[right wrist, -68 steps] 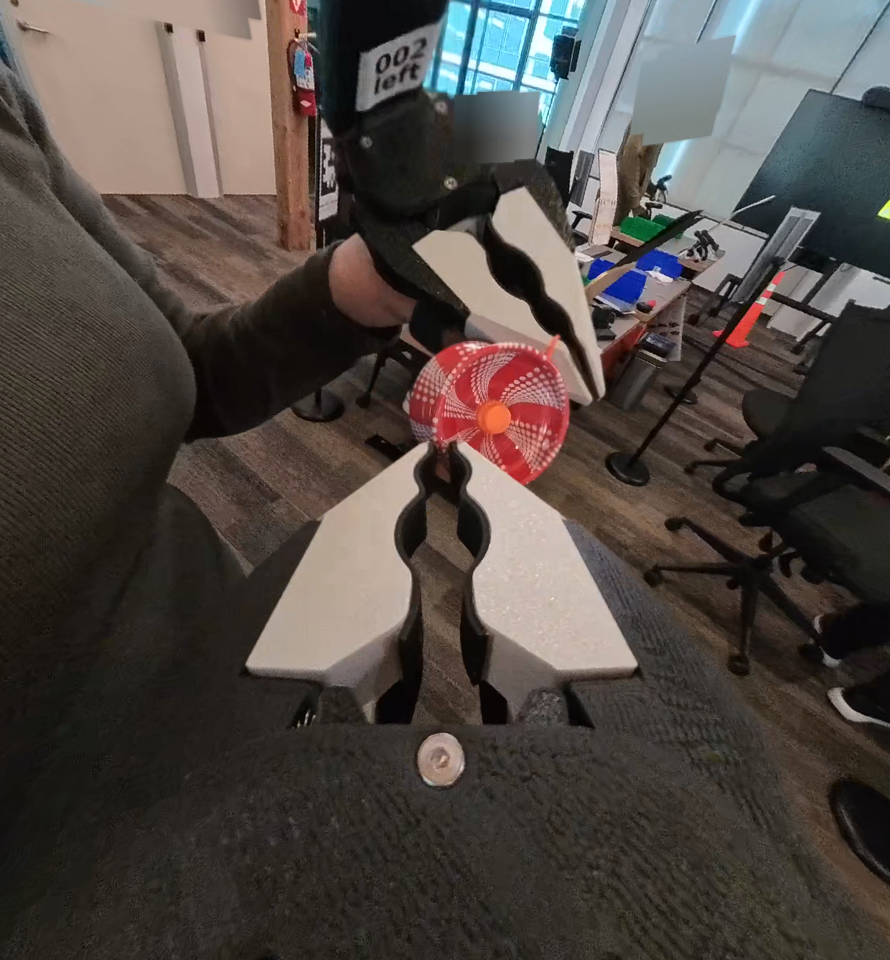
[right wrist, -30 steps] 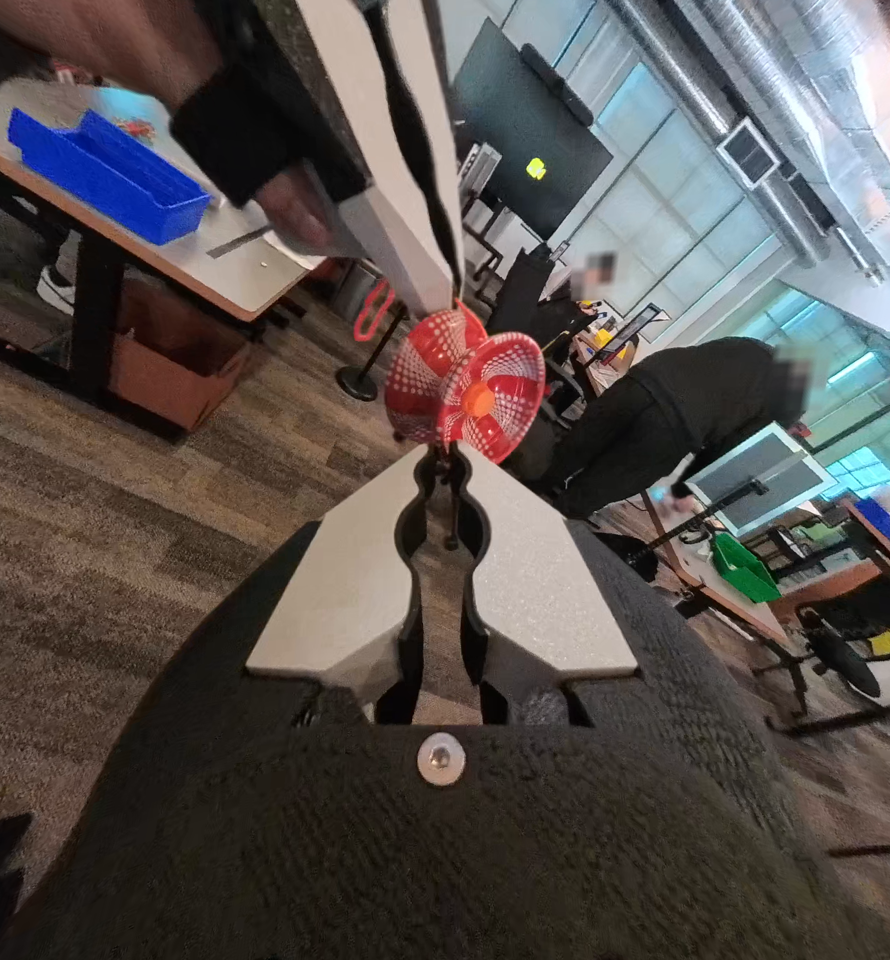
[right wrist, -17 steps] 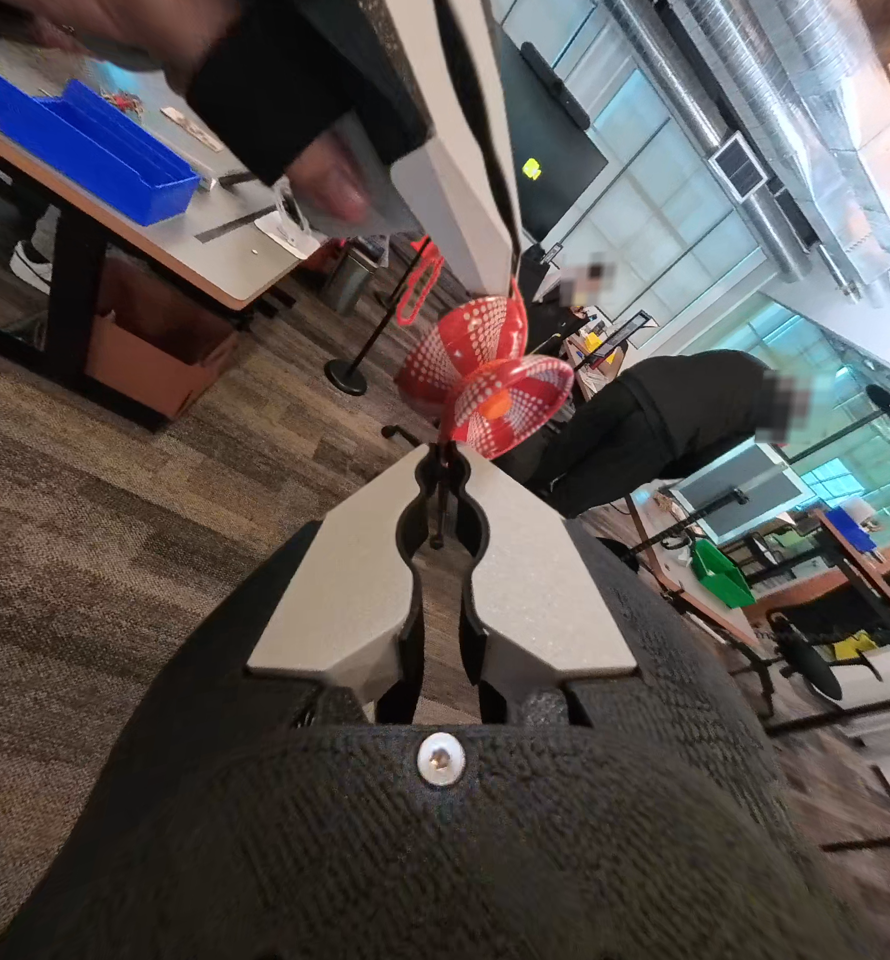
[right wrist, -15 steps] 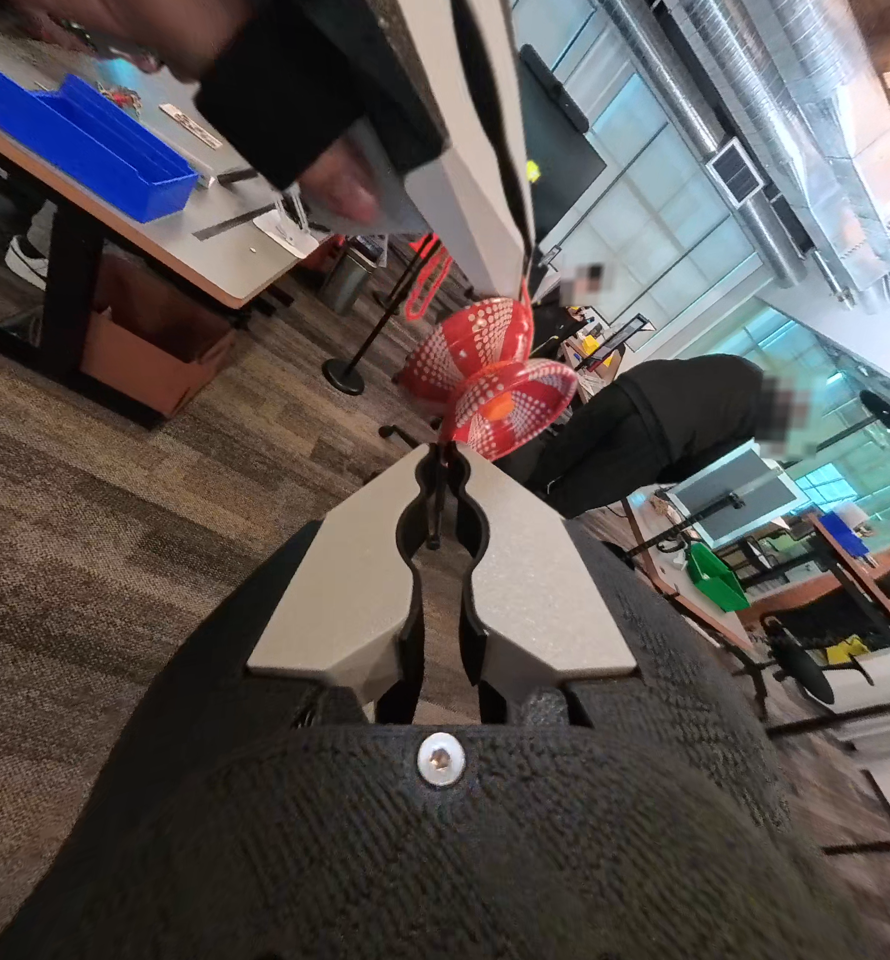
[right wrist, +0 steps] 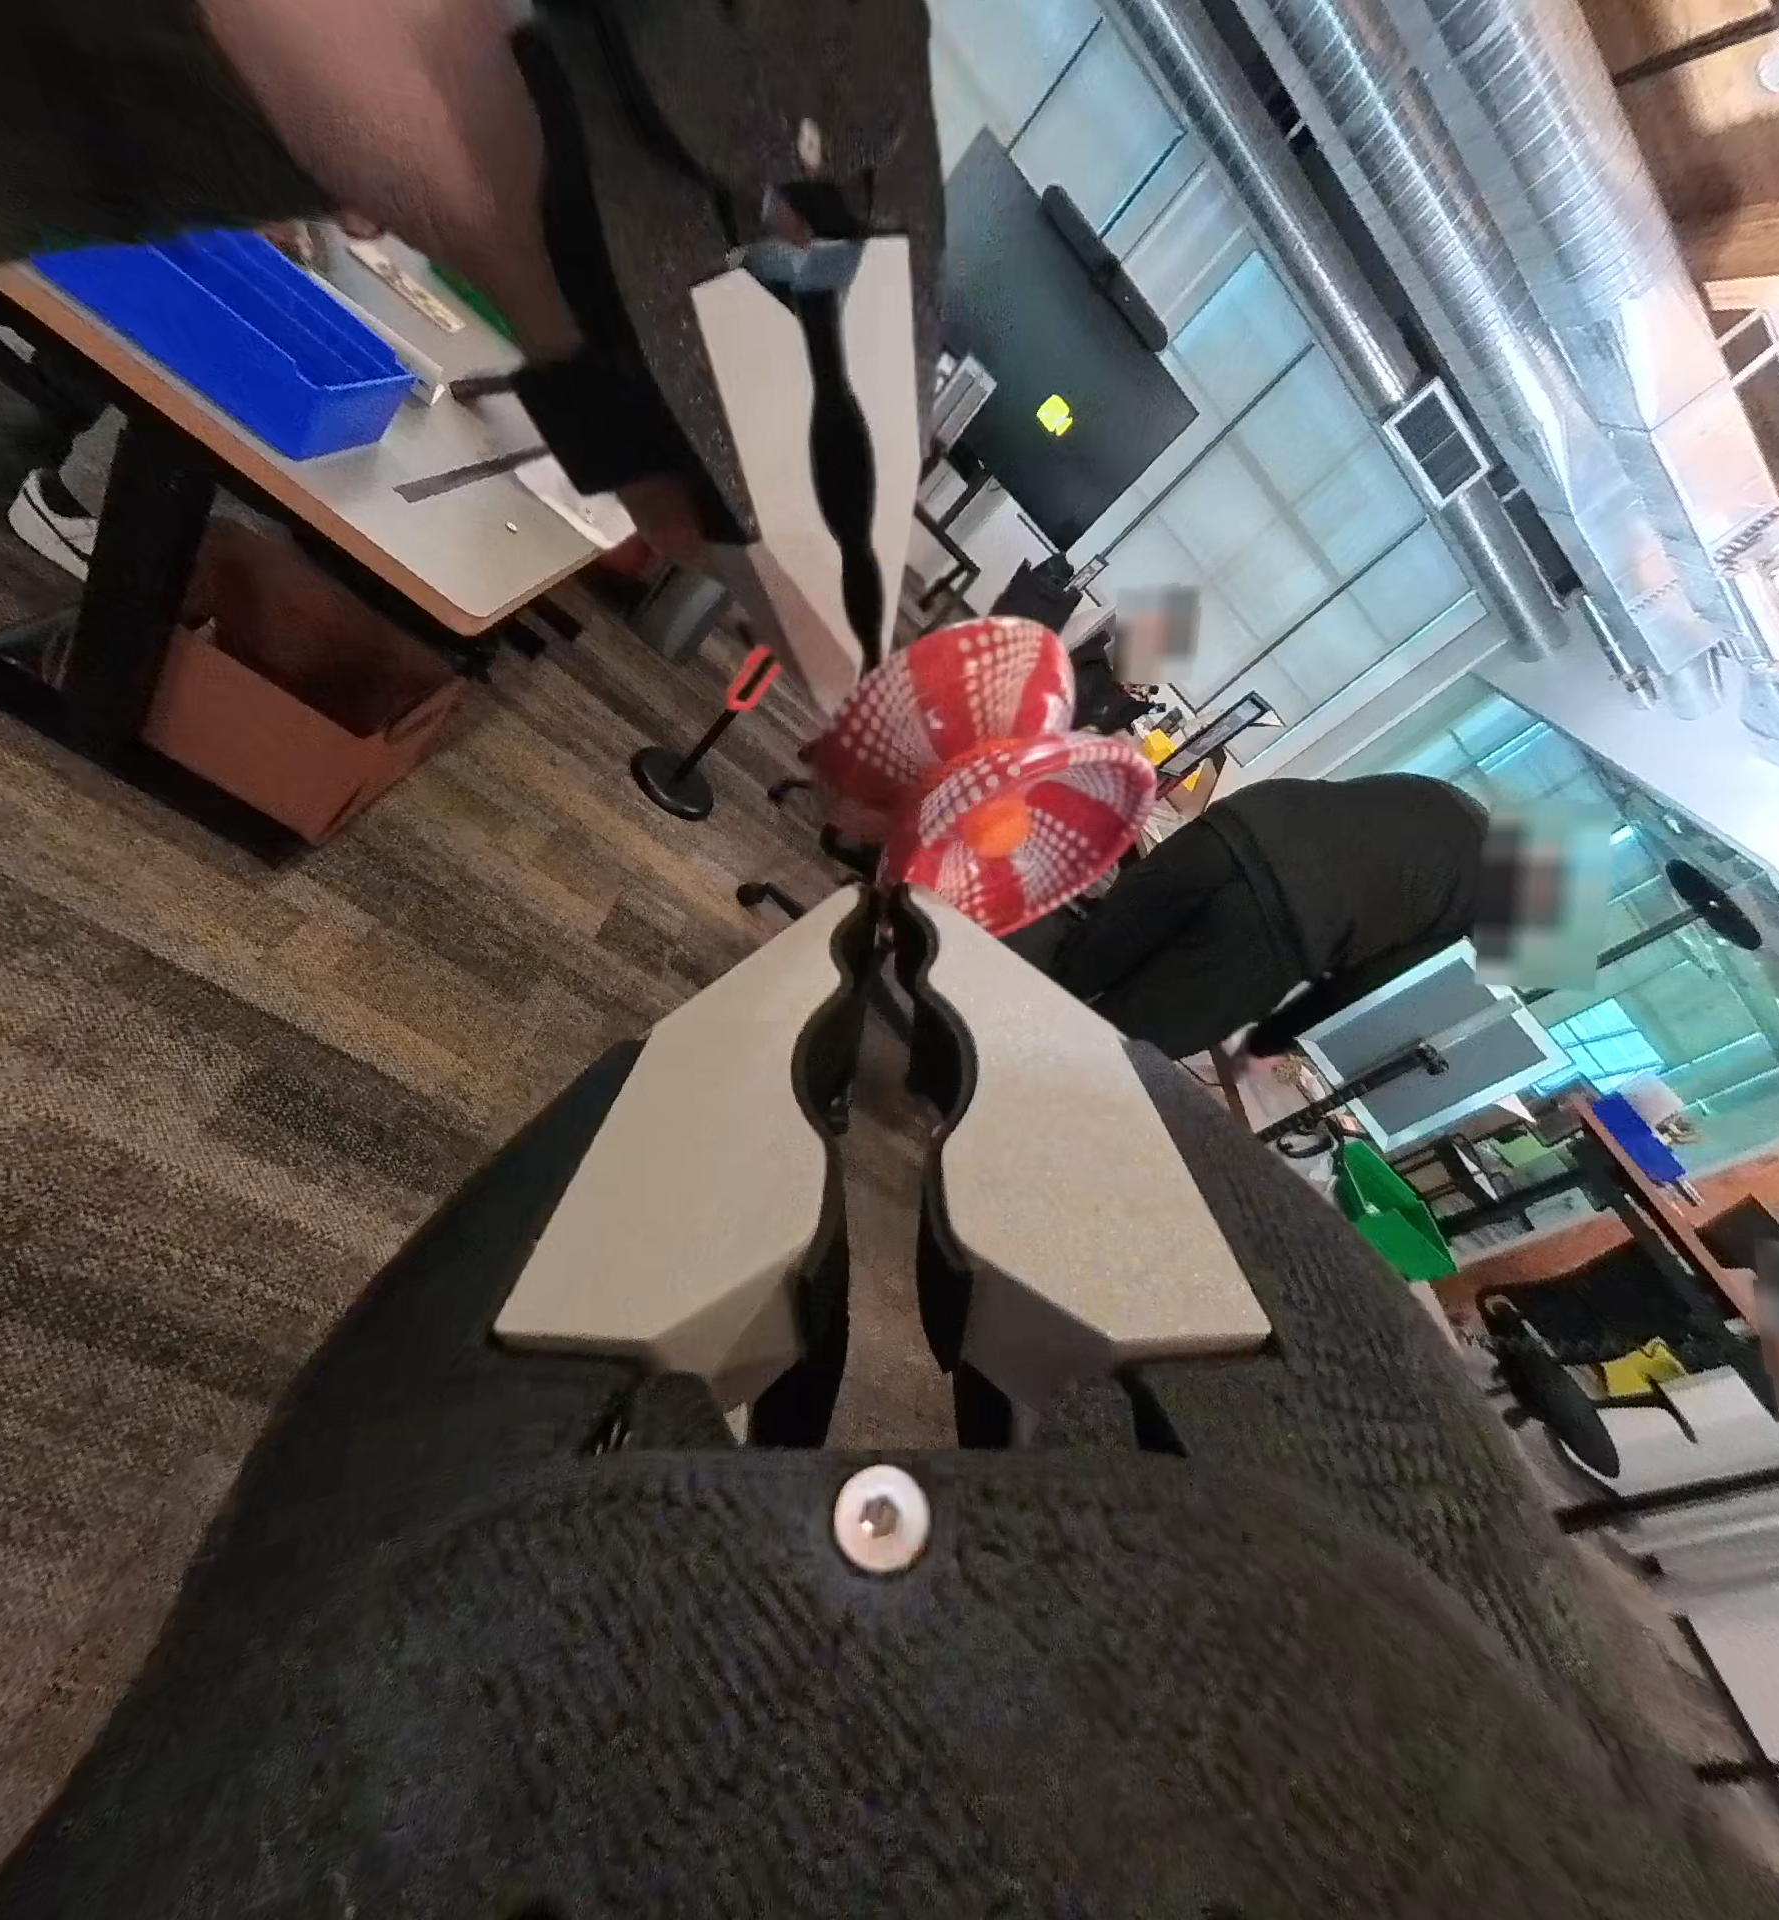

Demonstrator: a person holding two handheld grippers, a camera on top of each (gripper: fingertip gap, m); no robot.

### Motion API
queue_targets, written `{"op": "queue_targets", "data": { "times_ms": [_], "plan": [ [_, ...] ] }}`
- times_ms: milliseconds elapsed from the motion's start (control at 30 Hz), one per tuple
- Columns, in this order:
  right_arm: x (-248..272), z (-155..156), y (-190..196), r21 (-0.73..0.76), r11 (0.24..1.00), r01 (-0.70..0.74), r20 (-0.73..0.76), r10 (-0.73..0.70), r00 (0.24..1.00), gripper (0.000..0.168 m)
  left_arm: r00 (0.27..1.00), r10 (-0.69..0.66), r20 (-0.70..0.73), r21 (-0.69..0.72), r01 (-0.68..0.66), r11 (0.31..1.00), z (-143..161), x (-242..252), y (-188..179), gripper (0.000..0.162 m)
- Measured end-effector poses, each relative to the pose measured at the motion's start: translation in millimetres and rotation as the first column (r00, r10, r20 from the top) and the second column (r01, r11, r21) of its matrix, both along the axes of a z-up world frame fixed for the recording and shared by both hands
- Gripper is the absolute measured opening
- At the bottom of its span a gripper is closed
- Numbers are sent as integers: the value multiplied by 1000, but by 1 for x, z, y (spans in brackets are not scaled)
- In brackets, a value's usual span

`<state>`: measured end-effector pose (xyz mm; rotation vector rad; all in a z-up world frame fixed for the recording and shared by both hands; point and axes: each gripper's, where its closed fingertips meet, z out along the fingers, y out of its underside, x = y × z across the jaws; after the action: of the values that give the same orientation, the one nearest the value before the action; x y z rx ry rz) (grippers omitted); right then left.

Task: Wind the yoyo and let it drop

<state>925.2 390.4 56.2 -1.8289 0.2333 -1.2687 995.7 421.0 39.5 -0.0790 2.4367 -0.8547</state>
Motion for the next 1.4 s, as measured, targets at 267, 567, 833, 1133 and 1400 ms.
{"op": "queue_targets", "data": {
  "times_ms": [267, 567, 833, 1133, 1400],
  "plan": [
    [-11, -17, 18, -147, 981, -125, 13, 128, 992, 0, 999, -17, 48, -122, 23, 992, 19, 3, -8, 0],
    [2, -36, 18, -233, 971, -53, -19, 50, 999, 0, 988, -142, 66, -103, 148, 984, 33, -28, -27, 0],
    [13, -18, 5, -56, 997, 44, -39, -46, 998, 1, 996, -92, -21, -313, 81, 946, 38, -54, -35, 0],
    [19, -1, -8, 26, 992, 122, 39, -123, 992, 0, 976, -131, -177, -431, 42, 901, 18, -79, -42, 0],
    [5, 17, -13, 210, 977, -27, -17, 31, 999, 0, 951, -307, 41, -547, 278, 789, 35, -106, -44, 0]
  ]
}}
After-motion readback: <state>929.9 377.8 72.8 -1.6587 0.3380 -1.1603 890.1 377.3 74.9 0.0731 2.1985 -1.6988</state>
